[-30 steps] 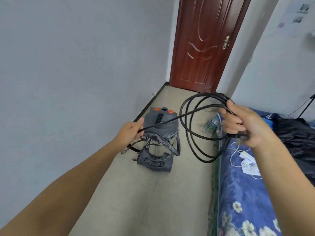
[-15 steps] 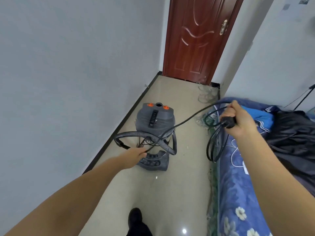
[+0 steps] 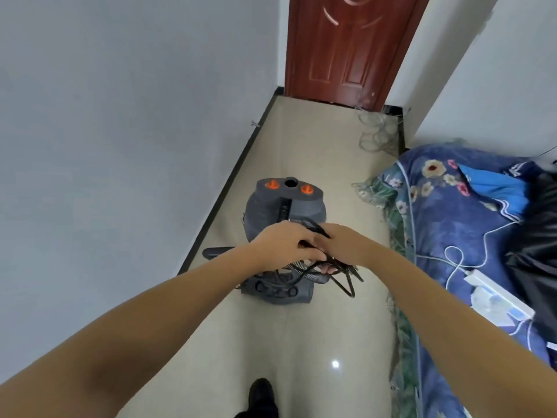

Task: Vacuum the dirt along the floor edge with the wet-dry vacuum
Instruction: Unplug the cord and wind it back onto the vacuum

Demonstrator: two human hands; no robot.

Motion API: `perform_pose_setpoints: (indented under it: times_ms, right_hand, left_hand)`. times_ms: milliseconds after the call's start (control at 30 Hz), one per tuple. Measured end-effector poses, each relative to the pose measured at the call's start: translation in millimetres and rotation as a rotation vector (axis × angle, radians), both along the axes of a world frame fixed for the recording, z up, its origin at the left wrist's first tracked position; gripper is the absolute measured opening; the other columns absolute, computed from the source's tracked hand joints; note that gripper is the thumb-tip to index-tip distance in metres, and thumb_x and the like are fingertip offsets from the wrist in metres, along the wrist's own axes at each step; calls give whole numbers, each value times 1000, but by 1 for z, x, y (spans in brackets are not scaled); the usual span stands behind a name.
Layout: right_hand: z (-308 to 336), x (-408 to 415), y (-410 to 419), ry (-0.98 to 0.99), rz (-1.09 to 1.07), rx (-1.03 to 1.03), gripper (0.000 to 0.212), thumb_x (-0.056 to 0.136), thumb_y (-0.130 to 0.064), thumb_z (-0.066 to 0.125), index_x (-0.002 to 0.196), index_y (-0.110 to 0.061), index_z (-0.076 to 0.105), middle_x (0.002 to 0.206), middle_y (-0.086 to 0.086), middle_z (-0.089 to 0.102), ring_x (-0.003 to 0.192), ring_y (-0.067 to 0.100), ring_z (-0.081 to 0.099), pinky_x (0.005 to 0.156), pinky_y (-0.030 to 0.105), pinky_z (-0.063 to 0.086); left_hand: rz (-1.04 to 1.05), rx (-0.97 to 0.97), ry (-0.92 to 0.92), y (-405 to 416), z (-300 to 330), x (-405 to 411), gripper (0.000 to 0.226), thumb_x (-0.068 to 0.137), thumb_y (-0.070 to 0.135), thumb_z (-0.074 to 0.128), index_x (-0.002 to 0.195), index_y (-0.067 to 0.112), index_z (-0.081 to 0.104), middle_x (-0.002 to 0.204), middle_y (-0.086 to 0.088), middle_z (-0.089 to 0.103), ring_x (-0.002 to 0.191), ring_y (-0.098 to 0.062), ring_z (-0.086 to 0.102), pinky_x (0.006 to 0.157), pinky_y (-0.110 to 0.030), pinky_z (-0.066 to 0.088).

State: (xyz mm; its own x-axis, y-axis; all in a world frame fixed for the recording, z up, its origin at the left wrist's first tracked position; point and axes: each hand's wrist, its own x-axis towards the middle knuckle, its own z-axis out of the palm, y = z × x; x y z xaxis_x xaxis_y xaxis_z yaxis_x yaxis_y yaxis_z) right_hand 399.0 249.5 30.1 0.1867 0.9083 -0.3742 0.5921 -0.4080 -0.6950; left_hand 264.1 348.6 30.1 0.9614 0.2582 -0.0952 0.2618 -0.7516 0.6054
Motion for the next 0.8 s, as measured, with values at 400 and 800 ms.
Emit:
perform_pose_setpoints:
  times_ms: [400,800]
  right_hand:
    - [-17,81,35,202,30,-104,30,96,-34,57,73,-16,53,54,-5,53,45,6,45,48,17,38]
    - [-53,206,93,782,-81,-364,12,83,-18,65,83,-11,54,55,0,43,45,9,37,40,22,26]
  left_hand:
    - [438,-345,32,45,-48,81,39,79,35,74,93,14,44,75,6,49,70,-12,45,62,-20,38]
    - [384,-813,84,94,-70,149,9,89,15,62,91,6,62,81,-6,68,72,-6,61,71,-16,45]
